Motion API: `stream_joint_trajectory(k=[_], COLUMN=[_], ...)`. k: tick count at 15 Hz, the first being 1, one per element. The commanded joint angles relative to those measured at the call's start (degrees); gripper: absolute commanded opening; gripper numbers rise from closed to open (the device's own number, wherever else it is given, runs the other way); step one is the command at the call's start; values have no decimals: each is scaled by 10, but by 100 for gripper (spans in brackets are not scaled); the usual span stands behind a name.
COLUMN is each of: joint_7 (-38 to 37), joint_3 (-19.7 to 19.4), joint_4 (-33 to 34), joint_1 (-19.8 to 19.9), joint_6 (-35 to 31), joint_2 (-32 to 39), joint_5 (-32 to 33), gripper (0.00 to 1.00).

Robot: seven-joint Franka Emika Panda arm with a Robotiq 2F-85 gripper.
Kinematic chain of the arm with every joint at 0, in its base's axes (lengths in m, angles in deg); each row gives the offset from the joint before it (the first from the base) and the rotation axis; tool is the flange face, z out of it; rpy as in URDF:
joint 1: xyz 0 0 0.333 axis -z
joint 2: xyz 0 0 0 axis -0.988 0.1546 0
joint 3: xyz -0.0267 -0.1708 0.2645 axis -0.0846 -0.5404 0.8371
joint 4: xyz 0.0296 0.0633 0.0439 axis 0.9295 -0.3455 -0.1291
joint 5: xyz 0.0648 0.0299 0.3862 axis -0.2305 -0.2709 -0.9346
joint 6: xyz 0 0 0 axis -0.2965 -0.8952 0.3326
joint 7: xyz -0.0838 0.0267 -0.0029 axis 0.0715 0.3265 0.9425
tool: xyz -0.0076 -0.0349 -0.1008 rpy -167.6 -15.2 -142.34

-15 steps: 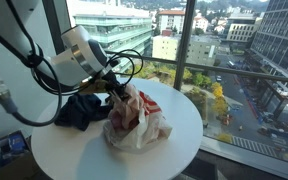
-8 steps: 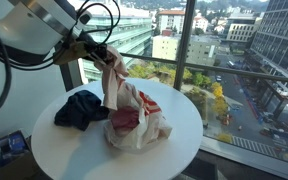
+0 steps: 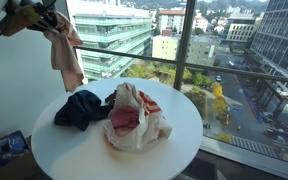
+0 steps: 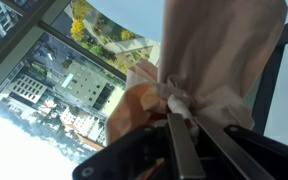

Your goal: Pick up the black shirt from the plastic and put it on the table, pick up the peach shirt from the plastic and put it on the table, pick up the pink shirt from the plastic and put it on the table, pick up the green apple toy from the plastic and put it on the table

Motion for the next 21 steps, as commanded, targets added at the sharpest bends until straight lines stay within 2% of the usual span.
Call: stream_joint_trajectory(k=[1, 4, 8, 9, 11, 16, 18, 19, 21], joint_7=[17, 41, 87, 91, 100, 72, 73, 85, 103], joint_3=[24, 29, 24, 24, 22, -12, -27, -35, -48], joint_4=[104, 134, 151, 152, 144, 95, 58, 36, 5], joint_1=[-14, -17, -9, -5, 9, 63, 96, 114, 142], joint_6=[1, 29, 45, 45, 37, 27, 14, 7, 6], joint_2=[144, 240, 324, 333, 330, 272, 238, 226, 220], joint_5=[5, 5, -14, -21, -38, -66, -106, -134, -192], gripper=[2, 2, 3, 33, 41, 79, 94, 99, 100])
